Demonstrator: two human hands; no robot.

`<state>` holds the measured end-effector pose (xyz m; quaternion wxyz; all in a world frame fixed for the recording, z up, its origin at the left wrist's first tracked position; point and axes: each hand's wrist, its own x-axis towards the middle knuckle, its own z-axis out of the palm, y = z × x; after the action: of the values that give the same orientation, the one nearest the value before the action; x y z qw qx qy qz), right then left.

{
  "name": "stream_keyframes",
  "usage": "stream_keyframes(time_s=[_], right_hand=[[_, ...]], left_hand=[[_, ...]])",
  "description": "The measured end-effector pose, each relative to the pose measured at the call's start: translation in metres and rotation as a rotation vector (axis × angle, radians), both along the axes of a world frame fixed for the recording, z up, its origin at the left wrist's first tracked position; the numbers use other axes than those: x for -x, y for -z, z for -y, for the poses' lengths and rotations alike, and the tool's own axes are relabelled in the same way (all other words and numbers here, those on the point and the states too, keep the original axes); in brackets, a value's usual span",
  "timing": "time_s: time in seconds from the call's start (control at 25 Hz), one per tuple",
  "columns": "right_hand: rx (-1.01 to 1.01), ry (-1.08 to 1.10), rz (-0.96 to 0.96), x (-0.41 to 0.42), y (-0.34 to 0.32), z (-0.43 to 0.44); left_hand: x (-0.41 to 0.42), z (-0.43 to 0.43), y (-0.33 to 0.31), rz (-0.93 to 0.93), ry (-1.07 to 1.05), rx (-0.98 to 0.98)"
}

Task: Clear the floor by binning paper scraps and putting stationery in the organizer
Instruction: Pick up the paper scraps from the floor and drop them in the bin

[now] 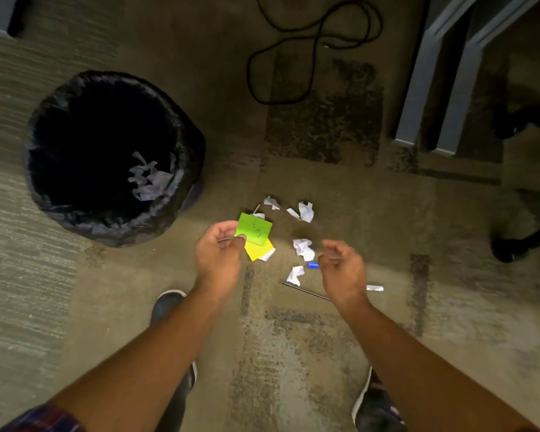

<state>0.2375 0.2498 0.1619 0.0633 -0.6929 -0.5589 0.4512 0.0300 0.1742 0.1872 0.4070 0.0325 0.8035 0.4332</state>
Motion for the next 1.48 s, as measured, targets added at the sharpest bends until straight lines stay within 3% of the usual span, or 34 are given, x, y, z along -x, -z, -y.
stream_keyframes(time_s=[0.32,0.48,0.76,0.88,1.04,1.24,1.36,1.48], right_hand=[[0.125,0.302,0.299,-0.154,0.093,0.014],[0.177,0.132,0.420,-0.184,0.136,0.025],[0.235,-0.055,0.408,-0.178,0.191,0.036],[0.243,-0.074,0.421,-0.173,0.196,0.037],[0.201,0.007,0.379,-0.166,0.181,0.036],[0.170,0.102,0.125,-0.133,0.169,0.012],[0.095,0.135,0.053,-0.102,0.169,-0.016],[-0.034,0.030,0.103,-0.070,0.174,-0.056]], left_hand=[[-0.085,0.008,0.127,-0.095,0.508,0.284],[-0.116,0.004,0.175,-0.198,0.694,0.342],[-0.145,-0.009,0.216,-0.407,1.000,0.437],[-0.147,-0.009,0.218,-0.439,0.992,0.486],[-0.137,-0.016,0.213,-0.219,0.734,0.480],[-0.119,-0.036,0.209,-0.187,0.482,0.440],[-0.121,-0.052,0.212,-0.251,0.537,0.387],[-0.129,-0.063,0.209,-0.298,0.757,0.268]])
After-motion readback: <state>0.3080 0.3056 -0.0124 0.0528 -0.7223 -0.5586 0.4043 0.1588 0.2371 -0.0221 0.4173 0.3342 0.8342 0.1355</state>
